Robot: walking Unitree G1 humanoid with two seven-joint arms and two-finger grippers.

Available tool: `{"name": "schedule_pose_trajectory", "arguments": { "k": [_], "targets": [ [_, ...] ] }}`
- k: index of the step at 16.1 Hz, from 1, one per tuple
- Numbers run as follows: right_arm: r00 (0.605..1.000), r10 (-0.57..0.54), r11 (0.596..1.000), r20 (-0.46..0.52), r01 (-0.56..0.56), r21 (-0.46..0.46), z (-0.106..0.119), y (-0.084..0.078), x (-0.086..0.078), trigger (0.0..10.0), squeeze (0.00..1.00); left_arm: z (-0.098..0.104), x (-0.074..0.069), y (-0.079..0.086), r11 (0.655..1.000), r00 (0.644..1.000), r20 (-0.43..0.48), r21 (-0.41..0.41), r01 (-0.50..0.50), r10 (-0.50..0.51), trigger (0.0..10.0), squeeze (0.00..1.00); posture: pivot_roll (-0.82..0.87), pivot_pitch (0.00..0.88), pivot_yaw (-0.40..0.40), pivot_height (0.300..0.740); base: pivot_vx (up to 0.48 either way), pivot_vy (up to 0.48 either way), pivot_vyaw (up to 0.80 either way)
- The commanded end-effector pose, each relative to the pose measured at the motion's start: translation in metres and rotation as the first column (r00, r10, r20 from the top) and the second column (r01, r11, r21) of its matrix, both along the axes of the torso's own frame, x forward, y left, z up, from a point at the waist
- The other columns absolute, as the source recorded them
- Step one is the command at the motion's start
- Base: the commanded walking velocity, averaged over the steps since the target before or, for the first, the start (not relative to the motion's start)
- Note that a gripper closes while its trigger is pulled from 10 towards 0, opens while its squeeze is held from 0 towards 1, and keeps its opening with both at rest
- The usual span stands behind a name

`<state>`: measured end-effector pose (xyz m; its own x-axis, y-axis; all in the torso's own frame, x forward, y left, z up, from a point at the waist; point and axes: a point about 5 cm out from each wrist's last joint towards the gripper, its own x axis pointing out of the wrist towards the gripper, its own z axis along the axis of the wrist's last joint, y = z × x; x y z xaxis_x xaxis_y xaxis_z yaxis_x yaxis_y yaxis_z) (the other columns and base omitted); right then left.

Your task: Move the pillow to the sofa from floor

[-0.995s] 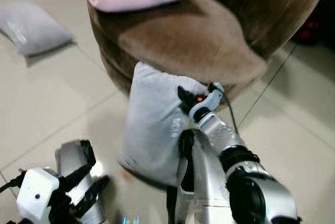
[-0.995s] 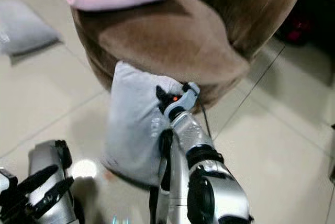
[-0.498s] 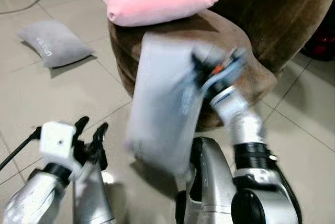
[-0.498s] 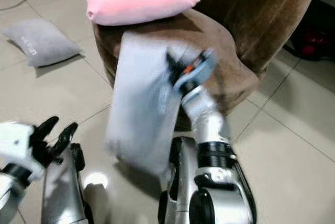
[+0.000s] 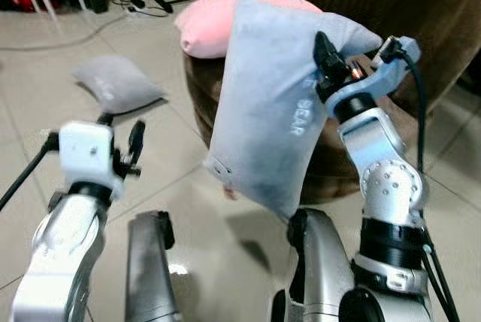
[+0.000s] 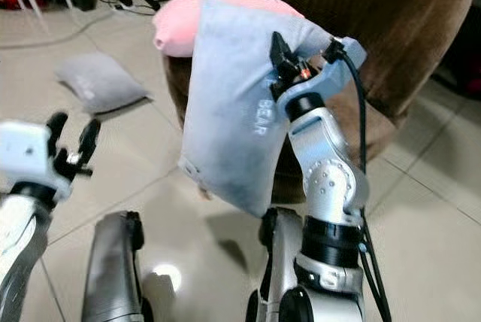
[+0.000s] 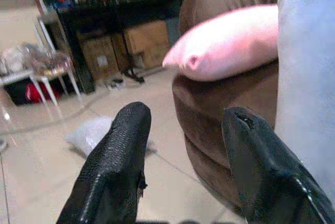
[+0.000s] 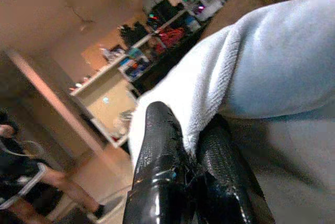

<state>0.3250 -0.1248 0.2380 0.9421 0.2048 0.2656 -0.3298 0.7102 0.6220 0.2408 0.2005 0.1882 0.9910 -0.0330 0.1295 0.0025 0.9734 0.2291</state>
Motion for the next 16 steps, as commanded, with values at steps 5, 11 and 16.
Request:
{"name": "schedule_pose_trajectory", "arguments": {
  "k": [5,11,16],
  "targets": [
    [0.997,-0.070,0.995,-0.020,0.069,-0.069,0.001,-0.003,0.000,10.0,0.00,-0.007,0.003,-0.001,0.998,0.998,-0.035,0.049,-0.045,0.047,10.0,0.00,0.05,0.000,-0.067,0.481,0.000,0.000,0.00],
    [0.982,-0.132,0.990,0.136,0.138,-0.030,0.056,-0.016,0.007,10.0,0.00,0.004,0.013,-0.012,0.998,0.999,0.041,0.065,-0.013,0.011,10.0,0.00,0.02,0.000,-0.047,0.536,0.000,0.000,0.00],
    [0.975,-0.157,0.987,0.156,0.160,-0.005,0.067,-0.016,0.010,10.0,0.00,0.003,0.016,-0.016,0.996,0.999,0.040,0.087,-0.002,-0.001,10.0,0.00,0.02,0.000,-0.053,0.571,0.000,0.000,0.00]
  ]
}}
